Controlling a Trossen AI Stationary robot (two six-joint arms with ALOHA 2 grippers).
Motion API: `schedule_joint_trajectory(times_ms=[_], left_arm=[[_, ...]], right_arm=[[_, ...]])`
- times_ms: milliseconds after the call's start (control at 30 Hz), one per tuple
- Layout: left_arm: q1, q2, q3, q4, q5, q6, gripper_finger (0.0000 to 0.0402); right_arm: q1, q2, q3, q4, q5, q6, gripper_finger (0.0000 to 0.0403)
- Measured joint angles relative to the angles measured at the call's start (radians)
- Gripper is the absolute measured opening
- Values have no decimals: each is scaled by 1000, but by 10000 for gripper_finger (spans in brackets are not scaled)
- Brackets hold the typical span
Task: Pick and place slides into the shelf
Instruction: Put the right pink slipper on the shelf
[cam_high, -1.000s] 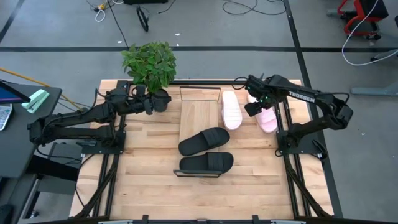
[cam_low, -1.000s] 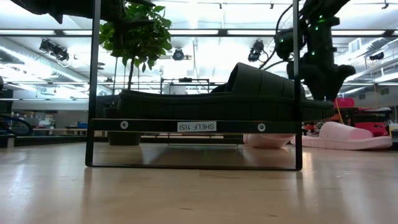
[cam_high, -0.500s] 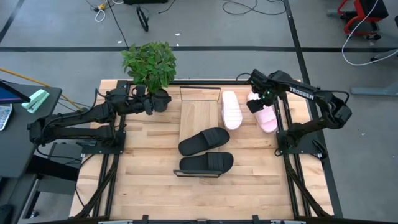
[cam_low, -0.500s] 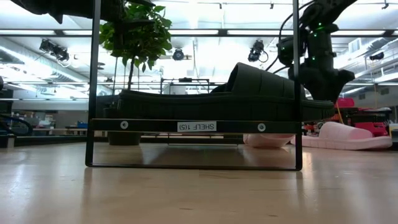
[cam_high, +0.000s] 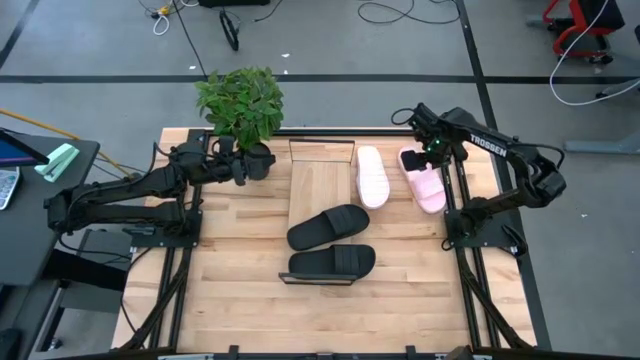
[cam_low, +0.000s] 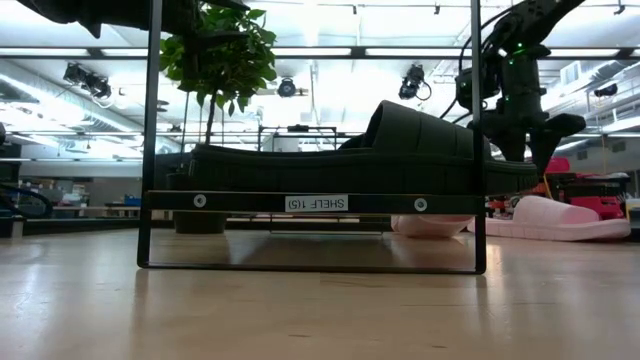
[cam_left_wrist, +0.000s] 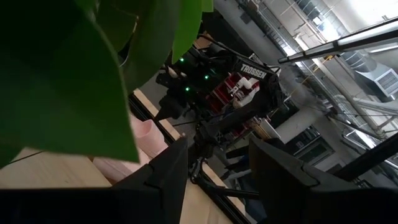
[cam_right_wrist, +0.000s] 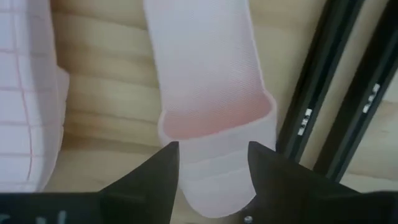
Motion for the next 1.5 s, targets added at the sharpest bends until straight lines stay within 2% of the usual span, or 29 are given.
schedule_joint_trajectory(times_ms=[167, 433, 633, 833, 967, 1067, 1233, 1333, 1500], left_arm=[[0, 0, 0, 0, 0, 1, 173], [0, 0, 0, 0, 6, 25, 176], [0, 0, 0, -1, 26, 50, 174], [0, 0, 0, -1, 26, 52, 178], [0, 0, 0, -1, 26, 54, 173], [0, 0, 0, -1, 26, 69, 173], [0, 0, 0, -6, 26, 88, 177], [0, 0, 0, -18, 26, 88, 178], [0, 0, 0, -35, 26, 92, 173]], right_arm=[[-12, 0, 0, -64, -15, 34, 197], [101, -45, 0, -150, 11, -83, 197], [231, -112, -20, -216, 4, -106, 197], [433, -242, -184, -249, -83, -102, 197], [567, -316, -246, -248, -55, -120, 198], [651, -350, -245, -237, -5, -213, 205], [744, -361, -248, -187, 19, -248, 227], [760, -335, -261, -133, -4, -187, 244], [768, -270, -287, -70, -6, -194, 275]])
